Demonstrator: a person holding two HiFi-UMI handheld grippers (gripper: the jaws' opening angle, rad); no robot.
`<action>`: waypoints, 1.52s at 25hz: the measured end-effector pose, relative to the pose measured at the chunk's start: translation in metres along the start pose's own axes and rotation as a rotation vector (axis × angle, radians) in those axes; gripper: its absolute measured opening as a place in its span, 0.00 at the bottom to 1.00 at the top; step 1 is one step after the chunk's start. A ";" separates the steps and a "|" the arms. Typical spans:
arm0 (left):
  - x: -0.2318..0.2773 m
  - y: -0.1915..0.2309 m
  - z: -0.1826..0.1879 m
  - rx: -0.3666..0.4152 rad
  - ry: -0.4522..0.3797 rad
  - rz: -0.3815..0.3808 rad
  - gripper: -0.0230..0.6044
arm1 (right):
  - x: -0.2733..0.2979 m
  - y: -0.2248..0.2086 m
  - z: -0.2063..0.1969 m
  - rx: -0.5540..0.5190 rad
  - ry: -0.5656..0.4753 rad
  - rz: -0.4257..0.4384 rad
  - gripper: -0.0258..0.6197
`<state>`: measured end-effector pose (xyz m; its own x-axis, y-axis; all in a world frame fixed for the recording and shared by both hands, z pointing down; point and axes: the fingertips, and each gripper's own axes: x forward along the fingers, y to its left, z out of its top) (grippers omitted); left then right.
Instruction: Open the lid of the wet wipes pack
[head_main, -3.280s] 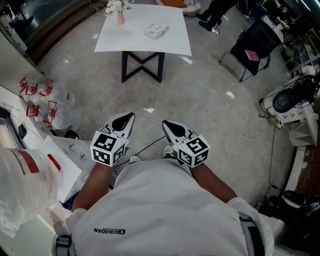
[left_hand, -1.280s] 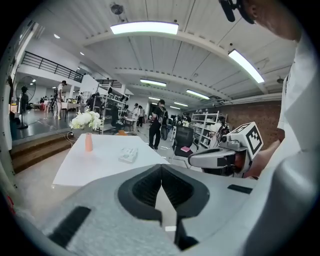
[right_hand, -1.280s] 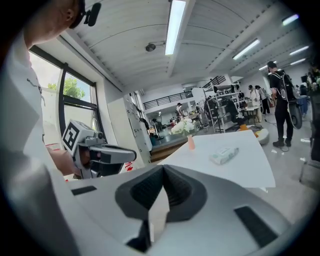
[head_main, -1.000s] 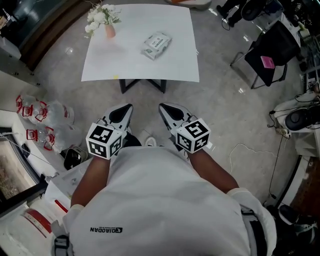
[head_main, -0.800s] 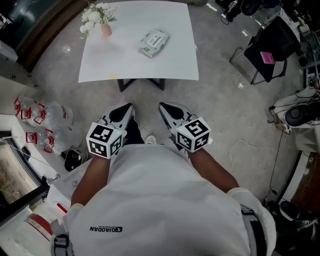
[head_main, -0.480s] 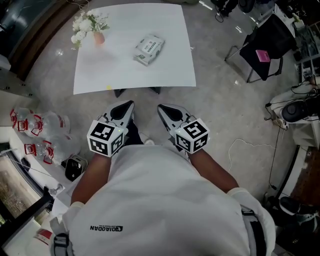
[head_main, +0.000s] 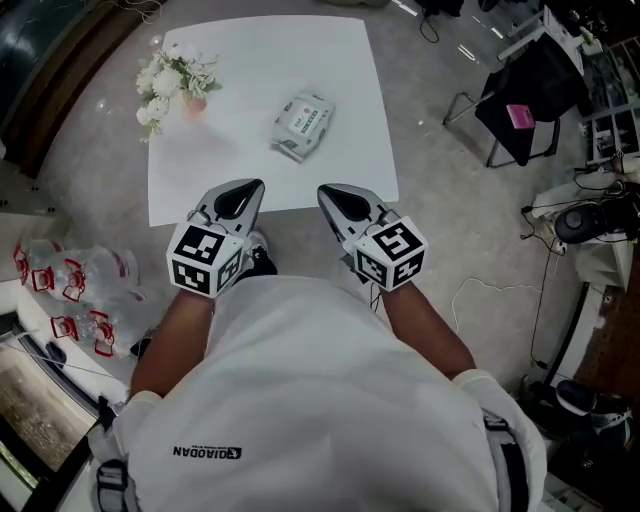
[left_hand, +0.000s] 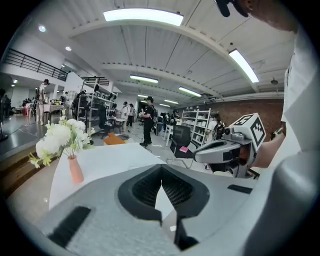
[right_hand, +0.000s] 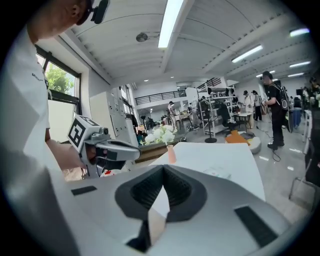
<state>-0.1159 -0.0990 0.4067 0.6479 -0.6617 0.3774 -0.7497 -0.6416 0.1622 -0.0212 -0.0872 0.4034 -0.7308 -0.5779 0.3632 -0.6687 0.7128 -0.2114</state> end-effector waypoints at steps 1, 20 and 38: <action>0.004 0.009 0.007 0.015 -0.003 -0.010 0.05 | 0.009 -0.004 0.009 0.005 -0.011 -0.010 0.05; 0.050 0.109 0.020 0.062 0.028 -0.173 0.05 | 0.119 -0.039 0.038 0.058 -0.007 -0.172 0.05; 0.079 0.110 0.029 0.025 0.010 -0.014 0.05 | 0.119 -0.080 0.052 -0.014 0.000 -0.043 0.05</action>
<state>-0.1433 -0.2335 0.4276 0.6566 -0.6489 0.3844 -0.7370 -0.6602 0.1446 -0.0619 -0.2332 0.4164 -0.7011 -0.6082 0.3721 -0.6979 0.6924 -0.1832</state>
